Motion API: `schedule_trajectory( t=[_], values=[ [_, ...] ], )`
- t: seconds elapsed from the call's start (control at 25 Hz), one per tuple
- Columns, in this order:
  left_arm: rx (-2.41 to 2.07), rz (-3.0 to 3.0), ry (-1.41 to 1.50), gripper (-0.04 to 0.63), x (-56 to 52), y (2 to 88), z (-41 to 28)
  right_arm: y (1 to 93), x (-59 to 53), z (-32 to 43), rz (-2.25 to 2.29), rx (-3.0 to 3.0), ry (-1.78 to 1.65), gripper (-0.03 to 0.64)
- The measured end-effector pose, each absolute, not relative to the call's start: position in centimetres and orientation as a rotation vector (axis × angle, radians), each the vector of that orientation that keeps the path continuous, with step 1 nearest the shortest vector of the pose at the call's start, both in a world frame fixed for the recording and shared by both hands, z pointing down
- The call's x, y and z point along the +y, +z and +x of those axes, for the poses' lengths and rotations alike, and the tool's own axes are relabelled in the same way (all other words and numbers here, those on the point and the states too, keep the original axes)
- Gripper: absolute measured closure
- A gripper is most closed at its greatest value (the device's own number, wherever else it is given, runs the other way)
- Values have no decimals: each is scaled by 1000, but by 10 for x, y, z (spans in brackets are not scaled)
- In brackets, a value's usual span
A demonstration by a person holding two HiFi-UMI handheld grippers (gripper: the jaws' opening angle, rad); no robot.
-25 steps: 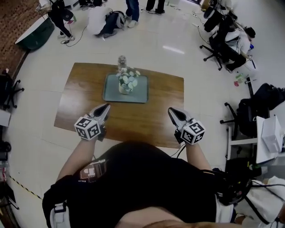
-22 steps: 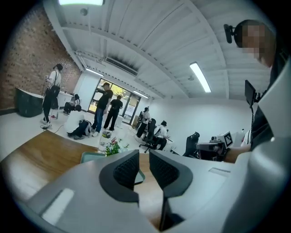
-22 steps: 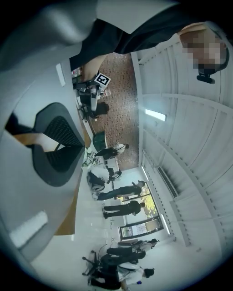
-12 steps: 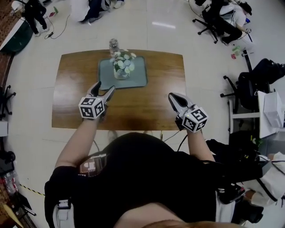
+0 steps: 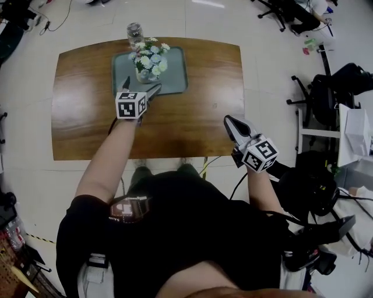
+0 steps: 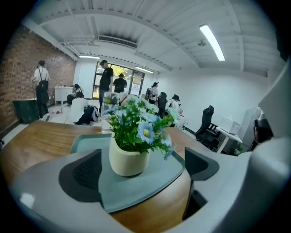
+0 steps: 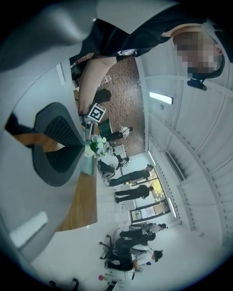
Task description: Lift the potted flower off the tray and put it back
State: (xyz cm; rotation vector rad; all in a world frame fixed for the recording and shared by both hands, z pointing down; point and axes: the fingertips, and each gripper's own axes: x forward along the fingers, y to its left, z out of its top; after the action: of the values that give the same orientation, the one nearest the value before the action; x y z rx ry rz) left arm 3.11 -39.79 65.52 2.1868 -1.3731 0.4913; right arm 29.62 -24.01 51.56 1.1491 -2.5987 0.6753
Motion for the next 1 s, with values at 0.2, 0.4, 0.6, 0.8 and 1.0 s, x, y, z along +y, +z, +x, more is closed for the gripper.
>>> schedule_trajectory(
  t=[0.2, 0.4, 0.6, 0.8, 1.0],
  values=[
    [-1453, 2121, 529, 26, -425, 696, 34, 535, -244, 308, 1133, -2573, 708, 601],
    [-1548, 2064, 572, 20, -447, 714, 33, 551, -247, 306, 1101, -2582, 732, 601],
    [-1629, 2040, 582, 21, -471, 716, 30, 564, -246, 304, 1077, -2579, 751, 601],
    [-1690, 2002, 581, 67, -485, 713, 26, 572, -241, 312, 1082, -2549, 760, 601],
    [-1657, 2039, 578, 77, -488, 711, 26, 571, -240, 317, 1100, -2537, 761, 601]
  ],
)
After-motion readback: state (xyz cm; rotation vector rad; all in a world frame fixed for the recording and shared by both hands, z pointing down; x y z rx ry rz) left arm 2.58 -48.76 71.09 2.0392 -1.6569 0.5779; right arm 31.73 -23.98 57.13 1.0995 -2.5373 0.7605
